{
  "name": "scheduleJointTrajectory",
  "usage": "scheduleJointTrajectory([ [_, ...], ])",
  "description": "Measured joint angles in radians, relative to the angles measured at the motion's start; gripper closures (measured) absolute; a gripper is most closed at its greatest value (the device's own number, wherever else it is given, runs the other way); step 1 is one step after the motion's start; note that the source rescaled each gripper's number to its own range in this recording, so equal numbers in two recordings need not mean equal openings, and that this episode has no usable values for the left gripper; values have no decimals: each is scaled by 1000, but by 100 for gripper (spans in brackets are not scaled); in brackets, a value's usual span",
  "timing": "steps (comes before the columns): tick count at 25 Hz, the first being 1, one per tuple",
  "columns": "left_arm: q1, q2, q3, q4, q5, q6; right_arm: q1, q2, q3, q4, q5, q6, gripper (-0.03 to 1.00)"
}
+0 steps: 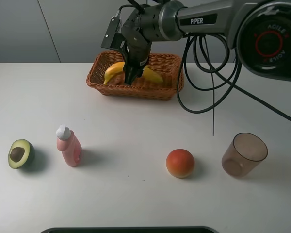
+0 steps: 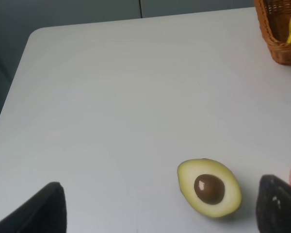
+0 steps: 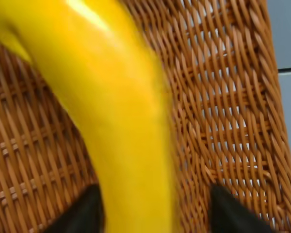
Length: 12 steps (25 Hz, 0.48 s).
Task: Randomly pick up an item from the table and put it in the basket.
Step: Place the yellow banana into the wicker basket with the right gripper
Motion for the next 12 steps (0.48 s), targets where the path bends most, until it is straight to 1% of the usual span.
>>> scheduleJointTrajectory([
  [2,0,0,0,0,0,0,0,0,0,-4,0,2,20],
  [3,0,0,0,0,0,0,0,0,0,-9,0,2,8],
  [4,0,0,0,0,0,0,0,0,0,-11,0,2,2],
  [6,0,0,0,0,0,0,0,0,0,-11,9,2,-2],
  [12,0,0,0,0,0,0,0,-1,0,-11,55,2,-3],
])
